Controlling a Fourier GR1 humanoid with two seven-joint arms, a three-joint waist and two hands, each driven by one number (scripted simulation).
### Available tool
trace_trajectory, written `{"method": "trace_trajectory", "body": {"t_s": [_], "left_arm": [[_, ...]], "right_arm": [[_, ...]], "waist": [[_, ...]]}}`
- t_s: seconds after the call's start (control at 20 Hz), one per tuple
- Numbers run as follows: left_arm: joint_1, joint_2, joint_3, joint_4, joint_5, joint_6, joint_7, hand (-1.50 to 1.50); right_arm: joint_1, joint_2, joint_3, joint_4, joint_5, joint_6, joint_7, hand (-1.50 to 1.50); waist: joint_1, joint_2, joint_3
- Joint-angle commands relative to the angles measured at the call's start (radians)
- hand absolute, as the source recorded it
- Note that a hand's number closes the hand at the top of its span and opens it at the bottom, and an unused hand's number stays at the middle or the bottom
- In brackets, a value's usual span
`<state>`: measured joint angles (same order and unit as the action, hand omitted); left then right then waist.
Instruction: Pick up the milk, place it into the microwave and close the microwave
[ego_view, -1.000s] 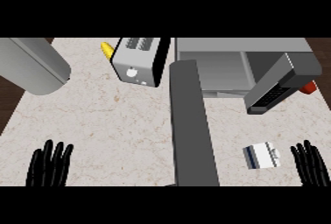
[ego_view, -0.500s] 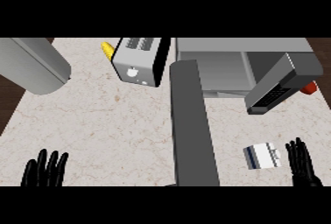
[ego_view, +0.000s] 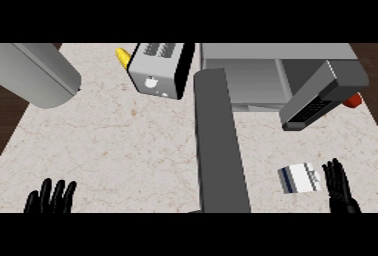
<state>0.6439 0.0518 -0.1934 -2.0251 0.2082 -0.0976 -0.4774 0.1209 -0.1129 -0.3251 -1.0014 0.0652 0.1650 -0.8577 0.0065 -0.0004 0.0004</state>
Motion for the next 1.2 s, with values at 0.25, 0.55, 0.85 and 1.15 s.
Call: {"method": "trace_trajectory", "body": {"t_s": [0.25, 0.55, 0.85, 1.15], "left_arm": [[0.007, -0.002, -0.012, 0.005, -0.007, 0.004, -0.024, -1.5], [-0.034, -0.008, -0.019, 0.03, -0.01, 0.017, 0.001, -1.5], [0.014, 0.0, -0.017, 0.035, -0.012, 0.004, -0.064, -1.5], [-0.011, 0.037, 0.019, -0.007, 0.026, 0.007, 0.021, -1.5]], "right_arm": [[-0.105, -0.063, -0.005, 0.199, 0.019, -0.021, -0.109, -1.5], [-0.201, -0.044, 0.002, 0.424, 0.051, -0.057, -0.262, -1.5], [-0.205, -0.078, 0.014, 0.437, 0.038, 0.011, -0.287, -1.5], [-0.31, -0.074, 0.004, 0.52, 0.012, -0.008, -0.23, -1.5]], "waist": [[-0.001, 0.0, 0.0], [0.0, 0.002, 0.001], [0.0, 0.0, 0.0], [0.001, 0.001, 0.0]]}}
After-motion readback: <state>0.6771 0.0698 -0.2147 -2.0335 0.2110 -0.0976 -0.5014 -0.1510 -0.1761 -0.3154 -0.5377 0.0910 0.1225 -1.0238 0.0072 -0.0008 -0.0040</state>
